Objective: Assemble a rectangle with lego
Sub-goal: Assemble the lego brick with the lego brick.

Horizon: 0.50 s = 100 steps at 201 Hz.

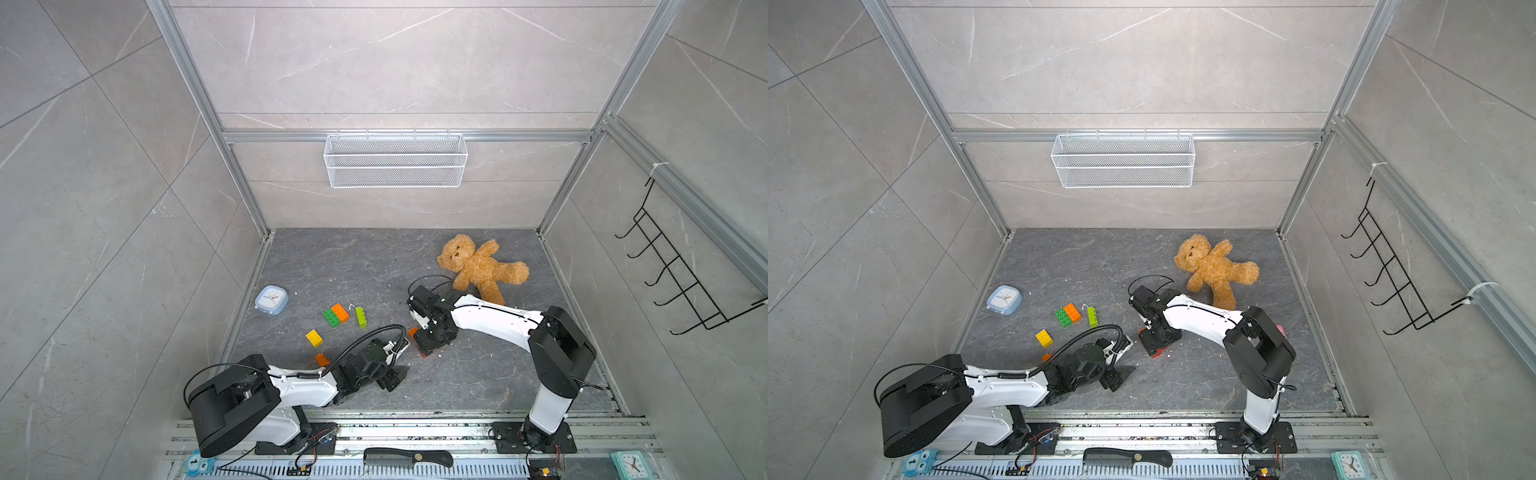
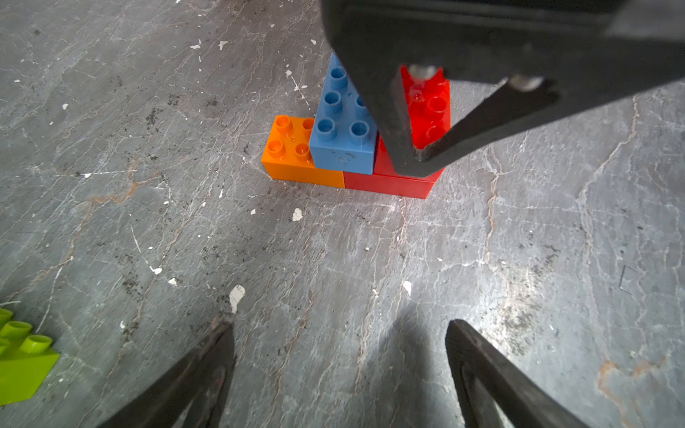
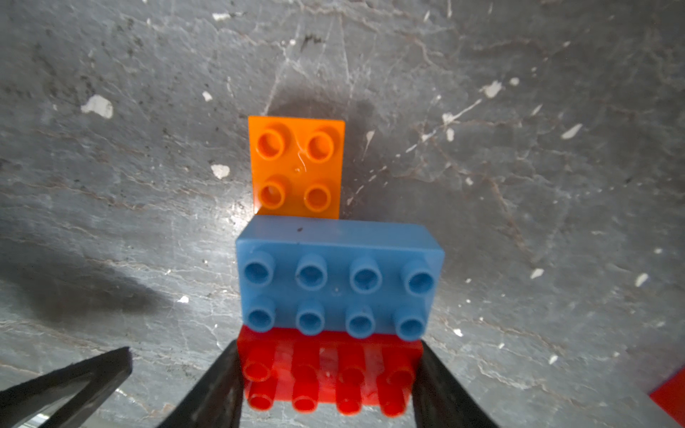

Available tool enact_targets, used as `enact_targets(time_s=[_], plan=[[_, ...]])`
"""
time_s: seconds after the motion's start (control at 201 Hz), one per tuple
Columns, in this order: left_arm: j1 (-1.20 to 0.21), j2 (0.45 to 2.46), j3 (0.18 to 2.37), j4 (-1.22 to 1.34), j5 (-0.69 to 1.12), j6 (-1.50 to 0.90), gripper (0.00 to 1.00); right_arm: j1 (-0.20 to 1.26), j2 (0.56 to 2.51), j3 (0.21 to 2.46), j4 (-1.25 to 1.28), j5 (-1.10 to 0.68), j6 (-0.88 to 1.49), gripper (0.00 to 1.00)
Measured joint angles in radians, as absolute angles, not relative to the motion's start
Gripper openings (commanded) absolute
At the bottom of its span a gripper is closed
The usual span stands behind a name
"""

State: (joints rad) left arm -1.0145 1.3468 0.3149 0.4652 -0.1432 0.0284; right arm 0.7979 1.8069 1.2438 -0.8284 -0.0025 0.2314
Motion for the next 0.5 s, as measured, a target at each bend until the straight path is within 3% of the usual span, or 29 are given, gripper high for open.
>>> enact_targets(time_s=[0.194,0.499], plan=[[-1.015,1.347,0.315,0.465,-0.144,0.028,0.91,0.798,1.812,1.246,-0.829,0.002,0.236,0.0],[-1.015,1.347,0.315,0.465,-0.144,0.028,0.91,0.798,1.829,1.258,-0.837,0.008,0.235,0.0]])
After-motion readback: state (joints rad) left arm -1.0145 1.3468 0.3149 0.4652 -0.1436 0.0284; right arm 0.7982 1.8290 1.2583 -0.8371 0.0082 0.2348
